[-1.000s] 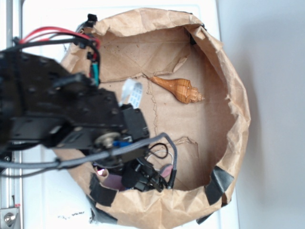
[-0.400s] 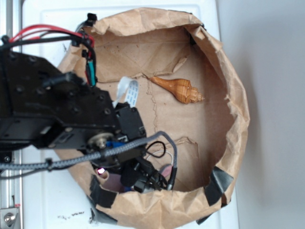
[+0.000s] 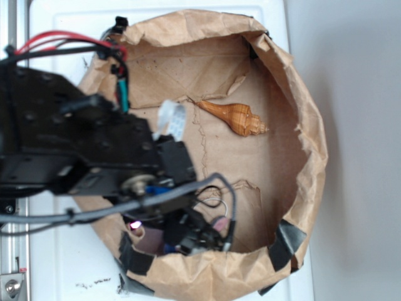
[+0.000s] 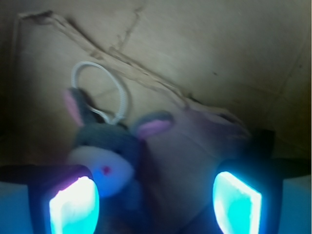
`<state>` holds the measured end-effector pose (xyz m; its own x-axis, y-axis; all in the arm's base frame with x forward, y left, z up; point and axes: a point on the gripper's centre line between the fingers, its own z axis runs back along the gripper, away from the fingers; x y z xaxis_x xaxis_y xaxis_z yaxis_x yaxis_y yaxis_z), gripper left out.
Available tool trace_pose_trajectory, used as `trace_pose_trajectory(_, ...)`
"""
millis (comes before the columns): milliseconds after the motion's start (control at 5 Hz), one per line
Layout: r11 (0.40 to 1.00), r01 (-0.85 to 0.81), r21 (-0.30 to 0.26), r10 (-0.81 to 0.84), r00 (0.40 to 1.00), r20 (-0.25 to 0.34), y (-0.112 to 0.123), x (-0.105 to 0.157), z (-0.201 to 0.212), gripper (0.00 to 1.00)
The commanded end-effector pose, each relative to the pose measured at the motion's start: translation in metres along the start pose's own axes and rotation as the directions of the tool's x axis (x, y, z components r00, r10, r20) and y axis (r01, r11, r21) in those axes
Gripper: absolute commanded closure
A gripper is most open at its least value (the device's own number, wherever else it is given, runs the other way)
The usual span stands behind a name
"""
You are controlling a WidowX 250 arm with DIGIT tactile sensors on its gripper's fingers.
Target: Grab the gray animal.
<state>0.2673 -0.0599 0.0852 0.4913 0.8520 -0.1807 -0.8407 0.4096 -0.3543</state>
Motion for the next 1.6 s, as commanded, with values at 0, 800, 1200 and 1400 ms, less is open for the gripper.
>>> trace_pose_trajectory(0,0.999,-0.011,-0.041,0.012,1.0,0.022,-0.026,0.015,-0.006,0.0)
trace_pose_trajectory(800,0.989,0.107,0.106,-0.104,0.994,-0.04,-0.003,-0.023,-0.059,0.0)
trace_pose_trajectory(1200,0.995,0.072,0.073,-0.073,0.997,0.012,-0.013,-0.006,-0.038,1.0)
trace_pose_trajectory(1400,0.999,0.032,0.005,-0.032,0.999,0.036,-0.012,0.007,0.009,1.0)
